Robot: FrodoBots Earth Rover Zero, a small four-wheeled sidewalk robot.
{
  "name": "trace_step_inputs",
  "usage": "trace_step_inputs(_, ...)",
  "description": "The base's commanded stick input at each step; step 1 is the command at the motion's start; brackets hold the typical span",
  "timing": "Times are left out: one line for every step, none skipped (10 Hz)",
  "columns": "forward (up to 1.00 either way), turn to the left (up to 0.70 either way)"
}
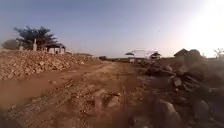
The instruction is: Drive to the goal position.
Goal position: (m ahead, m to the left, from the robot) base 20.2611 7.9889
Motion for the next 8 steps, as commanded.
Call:
trace_step_inputs(0.00, 0.00)
trace_step_inputs(0.00, 0.00)
trace_step_inputs(0.00, 0.00)
trace_step_inputs(0.00, 0.00)
trace_step_inputs(0.06, 0.00)
trace_step_inputs(0.19, 0.00)
trace_step_inputs(0.50, 0.00)
trace_step_inputs(0.50, 0.00)
